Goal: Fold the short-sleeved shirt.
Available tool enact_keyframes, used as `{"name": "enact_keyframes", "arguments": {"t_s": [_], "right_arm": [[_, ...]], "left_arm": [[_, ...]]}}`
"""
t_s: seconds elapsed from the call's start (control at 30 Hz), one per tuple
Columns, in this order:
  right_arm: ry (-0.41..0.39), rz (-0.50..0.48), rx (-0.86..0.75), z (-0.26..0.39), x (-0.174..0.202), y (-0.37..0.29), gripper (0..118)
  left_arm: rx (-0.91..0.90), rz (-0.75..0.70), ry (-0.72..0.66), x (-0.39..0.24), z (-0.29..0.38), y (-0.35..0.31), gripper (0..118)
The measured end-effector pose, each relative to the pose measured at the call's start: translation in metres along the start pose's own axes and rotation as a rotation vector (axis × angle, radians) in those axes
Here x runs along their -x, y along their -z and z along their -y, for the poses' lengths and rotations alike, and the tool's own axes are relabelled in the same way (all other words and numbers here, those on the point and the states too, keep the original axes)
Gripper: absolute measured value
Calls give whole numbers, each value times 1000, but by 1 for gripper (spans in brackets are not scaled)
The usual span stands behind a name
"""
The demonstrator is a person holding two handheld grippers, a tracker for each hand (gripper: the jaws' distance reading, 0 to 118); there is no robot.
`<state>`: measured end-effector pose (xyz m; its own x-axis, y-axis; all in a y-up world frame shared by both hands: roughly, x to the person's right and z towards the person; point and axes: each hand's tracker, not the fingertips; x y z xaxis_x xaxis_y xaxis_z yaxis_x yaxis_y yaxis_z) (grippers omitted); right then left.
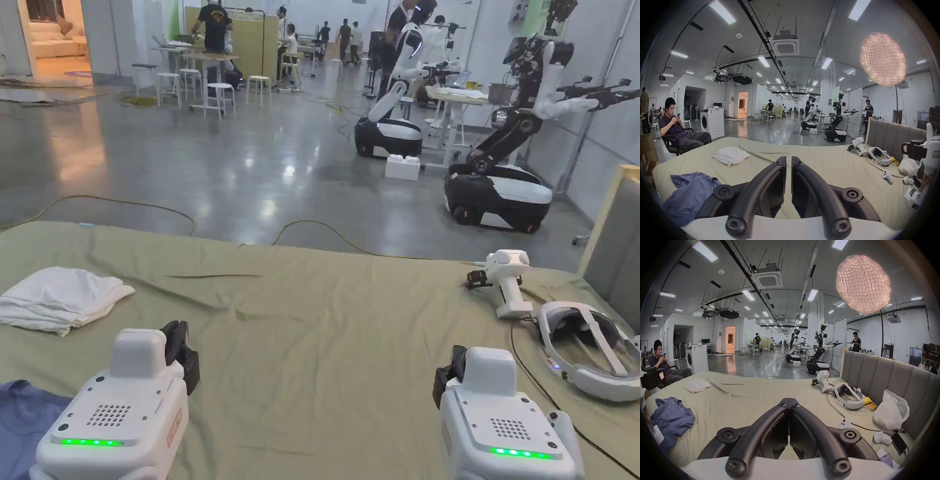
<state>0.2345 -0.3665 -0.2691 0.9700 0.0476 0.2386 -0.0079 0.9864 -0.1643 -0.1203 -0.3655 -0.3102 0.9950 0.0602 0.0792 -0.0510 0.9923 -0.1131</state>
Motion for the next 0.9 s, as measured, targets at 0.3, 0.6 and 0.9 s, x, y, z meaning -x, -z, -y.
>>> {"name": "enact_keyframes", "arguments": {"t_s": [0.3, 0.6, 0.9], "right_arm": [[-13, 12, 20, 1, 1, 3, 0], [-20, 1, 34, 2, 1, 4, 0], [446, -67, 51, 1, -25, 2, 0]], "left_arm": [[25, 1, -1, 5, 7, 7, 8], [39, 25, -23, 2, 3, 4, 8], [47, 92, -515, 33, 9, 6, 8]]}}
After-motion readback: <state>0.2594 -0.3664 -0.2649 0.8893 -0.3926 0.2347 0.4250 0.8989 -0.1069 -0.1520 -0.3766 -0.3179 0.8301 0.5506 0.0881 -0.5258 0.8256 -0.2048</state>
